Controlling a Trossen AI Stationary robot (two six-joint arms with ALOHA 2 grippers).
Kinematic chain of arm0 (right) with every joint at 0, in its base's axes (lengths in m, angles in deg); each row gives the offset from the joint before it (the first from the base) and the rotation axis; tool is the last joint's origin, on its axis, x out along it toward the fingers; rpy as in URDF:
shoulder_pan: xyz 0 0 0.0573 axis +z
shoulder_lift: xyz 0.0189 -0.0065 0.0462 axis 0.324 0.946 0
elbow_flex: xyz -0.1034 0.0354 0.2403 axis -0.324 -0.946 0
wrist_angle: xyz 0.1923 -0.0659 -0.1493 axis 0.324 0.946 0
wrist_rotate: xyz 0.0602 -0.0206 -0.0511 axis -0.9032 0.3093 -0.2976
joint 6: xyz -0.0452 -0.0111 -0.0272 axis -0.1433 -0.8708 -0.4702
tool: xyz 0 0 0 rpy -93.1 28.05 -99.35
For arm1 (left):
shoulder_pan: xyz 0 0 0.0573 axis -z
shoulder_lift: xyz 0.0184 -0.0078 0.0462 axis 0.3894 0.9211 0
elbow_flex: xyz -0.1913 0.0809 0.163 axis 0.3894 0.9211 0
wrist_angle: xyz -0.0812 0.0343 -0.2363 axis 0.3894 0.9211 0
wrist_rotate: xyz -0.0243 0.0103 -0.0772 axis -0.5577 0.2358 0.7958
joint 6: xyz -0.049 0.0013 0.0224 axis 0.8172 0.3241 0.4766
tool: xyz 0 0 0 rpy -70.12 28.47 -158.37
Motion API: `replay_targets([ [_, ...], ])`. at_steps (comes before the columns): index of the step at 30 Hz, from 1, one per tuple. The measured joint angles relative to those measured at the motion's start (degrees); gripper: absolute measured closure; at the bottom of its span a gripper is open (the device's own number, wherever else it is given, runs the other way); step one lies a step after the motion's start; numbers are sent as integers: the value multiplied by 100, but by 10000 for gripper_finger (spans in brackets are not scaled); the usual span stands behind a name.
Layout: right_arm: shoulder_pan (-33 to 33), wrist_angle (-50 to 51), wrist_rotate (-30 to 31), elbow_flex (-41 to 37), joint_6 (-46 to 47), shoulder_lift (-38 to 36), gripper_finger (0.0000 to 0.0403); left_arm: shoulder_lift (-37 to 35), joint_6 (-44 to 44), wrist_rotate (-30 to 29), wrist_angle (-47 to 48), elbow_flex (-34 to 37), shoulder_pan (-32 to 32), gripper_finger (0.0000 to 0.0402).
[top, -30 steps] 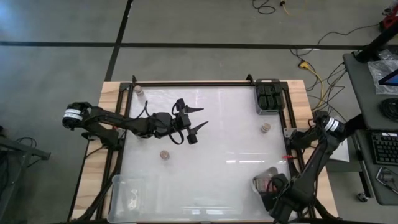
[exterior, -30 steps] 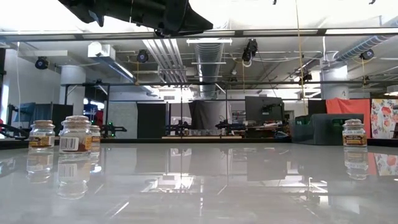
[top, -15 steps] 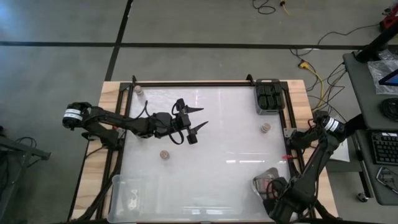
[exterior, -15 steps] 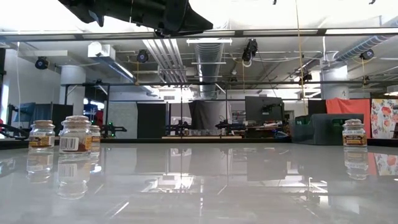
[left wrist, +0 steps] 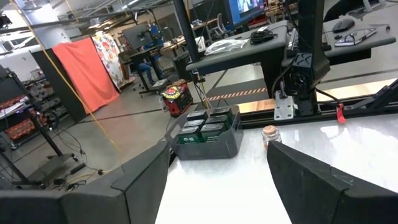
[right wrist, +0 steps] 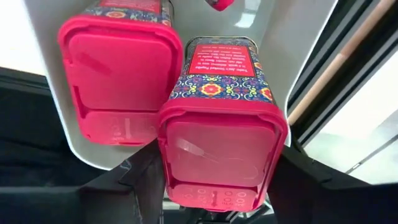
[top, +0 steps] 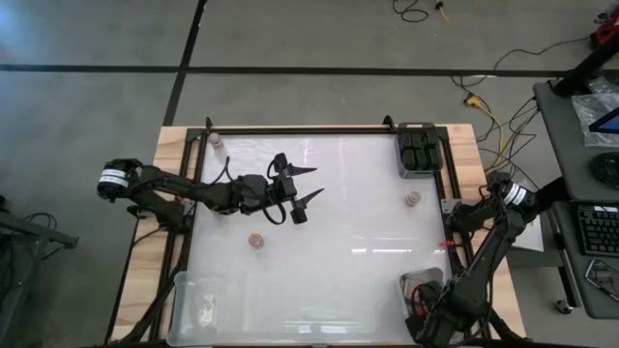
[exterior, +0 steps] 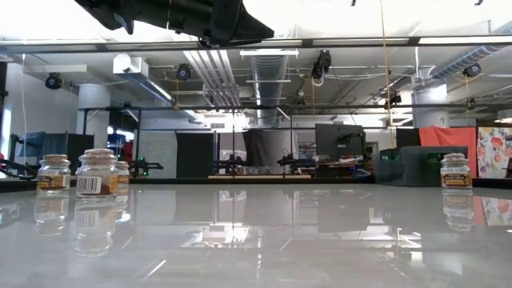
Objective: Sort spices by type
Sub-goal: Put the red seasoning can into the gray bin, then adjust the red seasoning can in the gray bin
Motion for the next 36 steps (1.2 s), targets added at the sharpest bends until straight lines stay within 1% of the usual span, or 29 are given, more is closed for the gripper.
replay_targets([
  [9,0,21,-1,0,41,0,142,7,-17,0,1,2,0,146],
  [14,-2,29,0,0,37,-40,132,9,-17,2,23,2,0,146],
  [16,-15,118,-1,0,57,-149,134,9,-15,185,97,2,4,146],
  [18,-28,349,10,0,150,-256,141,10,24,663,239,2,1,146],
  [20,-42,656,45,0,245,-337,153,11,45,1436,369,3,2,146],
  [23,-95,893,120,0,338,-462,178,14,-75,2984,641,4,0,146],
  [24,-125,967,240,0,337,-502,189,32,-136,3477,687,6,0,146],
  [26,-166,1092,591,0,339,-525,214,100,-177,4138,663,7,17,146],
  [27,-191,1124,789,-7,340,-528,228,153,-183,4346,647,7,30,146],
  [29,-225,1140,1030,-67,322,-542,259,321,-206,4496,647,-8,62,146],
  [32,-238,1123,1053,-278,244,-540,309,661,-330,4500,913,-200,101,146],
  [36,-253,727,1008,-727,310,-555,370,1243,-345,4570,1253,-840,153,146],
])
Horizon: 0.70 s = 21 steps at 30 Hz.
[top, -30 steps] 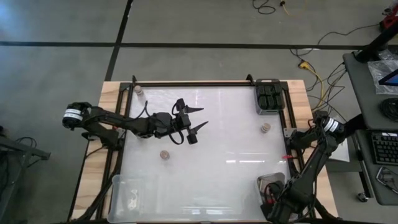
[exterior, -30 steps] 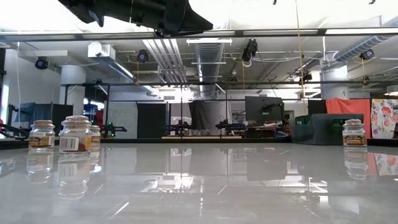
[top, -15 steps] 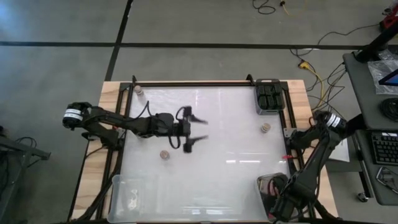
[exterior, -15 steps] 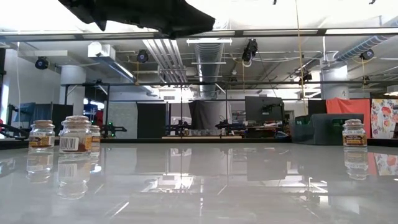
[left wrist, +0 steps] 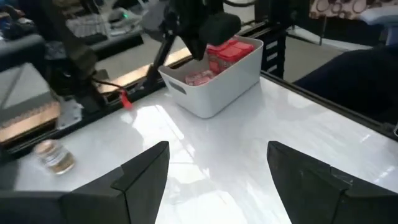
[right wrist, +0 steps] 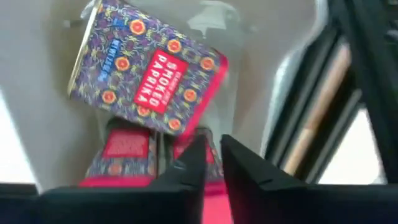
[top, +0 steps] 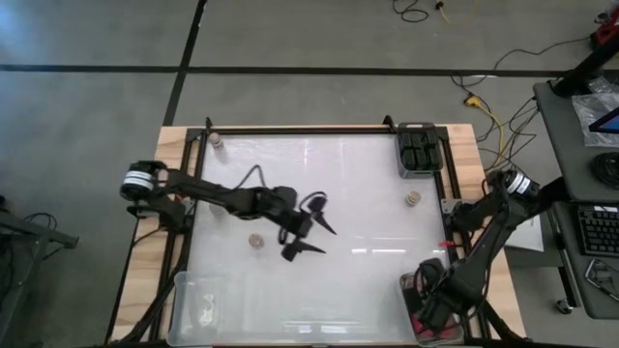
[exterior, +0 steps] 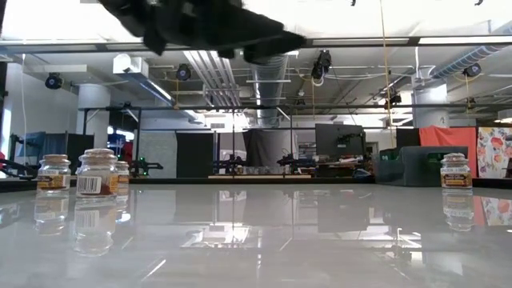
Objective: Sort spices by type
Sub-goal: Adjust the red seasoning can in the gray bin
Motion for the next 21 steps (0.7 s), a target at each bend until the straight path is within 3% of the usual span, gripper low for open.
replay_targets([
  [2,-27,-195,2,-195,-7,-53,387,316,2,79,288,-378,33,146],
  [10,2,-333,-15,-559,-87,-245,390,1265,4,-42,820,-1580,295,146],
  [17,2,-1117,-238,-1068,-484,-248,390,1461,14,-482,884,-1796,594,146],
  [21,2,-1188,-266,-1157,-561,-248,390,1461,166,-1094,819,-1789,778,146],
])
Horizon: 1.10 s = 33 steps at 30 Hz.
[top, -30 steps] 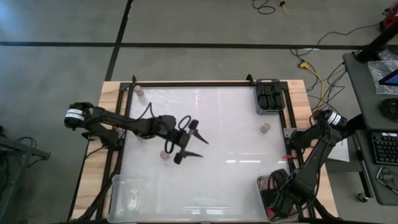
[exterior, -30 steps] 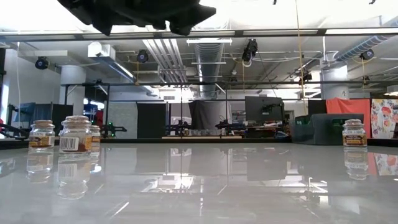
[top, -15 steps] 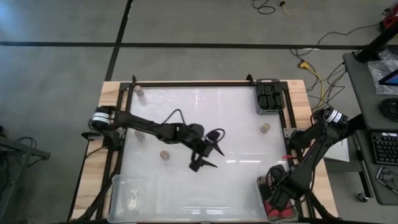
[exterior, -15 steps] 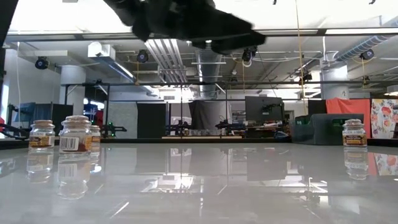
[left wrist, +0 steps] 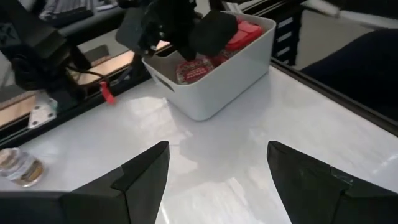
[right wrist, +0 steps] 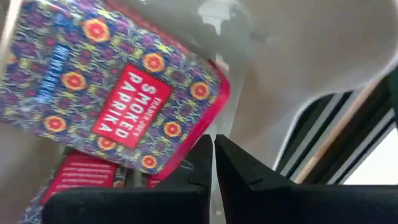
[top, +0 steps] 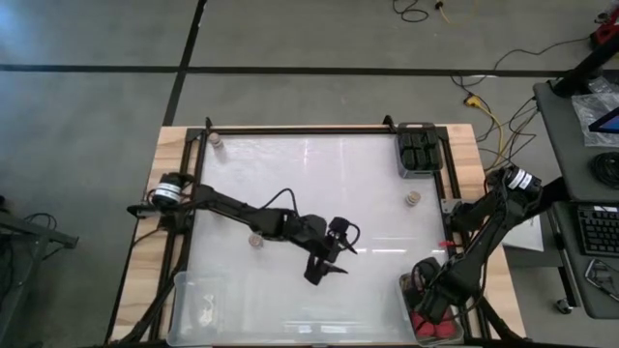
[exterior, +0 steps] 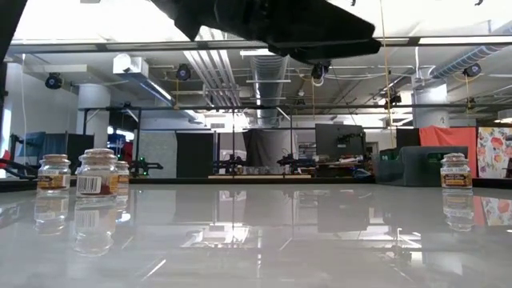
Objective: Sort spices by type
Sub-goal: Adjust the red seasoning can in the gray bin
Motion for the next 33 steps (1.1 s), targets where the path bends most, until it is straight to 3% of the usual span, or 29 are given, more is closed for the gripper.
replay_targets([
  [5,-11,-3,200,120,-314,-2,390,10,57,-278,-3,54,88,146],
  [12,-15,56,1061,467,-490,-4,390,17,188,-298,-40,120,84,146],
  [16,-15,201,1155,525,-379,-7,390,270,147,-296,-217,81,130,146],
  [21,-15,587,745,506,-104,-7,390,977,309,-450,-366,-431,331,146],
  [26,-15,612,716,445,-116,-7,390,1792,615,-1417,-335,-1325,477,146],
  [33,-13,571,714,351,-117,-7,390,2515,1194,-1383,-322,-2267,473,146],
])
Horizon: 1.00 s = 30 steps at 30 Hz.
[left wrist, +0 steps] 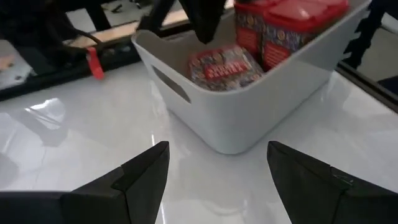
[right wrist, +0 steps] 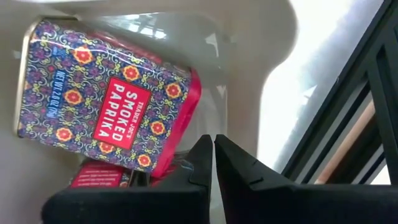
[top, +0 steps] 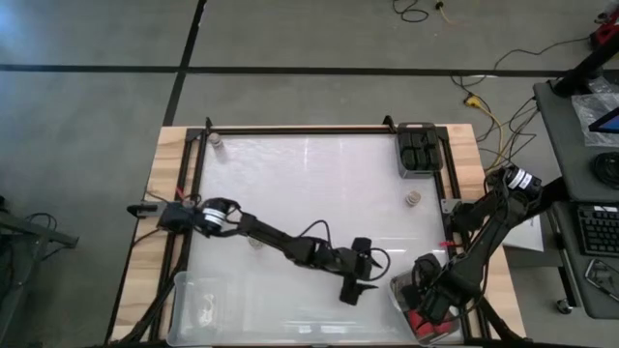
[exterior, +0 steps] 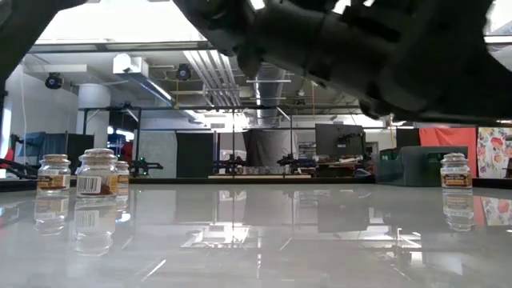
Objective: Sort spices by type
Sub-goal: Adjust the red seasoning can in the gray bin
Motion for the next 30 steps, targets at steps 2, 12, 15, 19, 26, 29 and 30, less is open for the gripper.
replay_targets([
  [2,0,-64,0,-37,-3,0,390,172,1,89,6,-132,30,146],
  [12,-2,-456,-107,-217,-41,0,390,915,197,379,-68,-970,99,146],
  [15,-2,-502,-91,-218,-46,0,390,1006,188,297,-69,-1153,82,146],
  [19,0,-623,214,-221,-76,0,390,1181,179,120,96,-1531,47,146],
  [26,0,-724,557,-213,-46,0,390,1444,47,170,582,-1993,35,146],
  [29,0,-736,599,-145,-74,-9,390,1448,21,169,688,-2008,29,146],
  [30,0,-733,606,-105,-77,-12,390,1448,5,169,688,-2002,26,146],
])
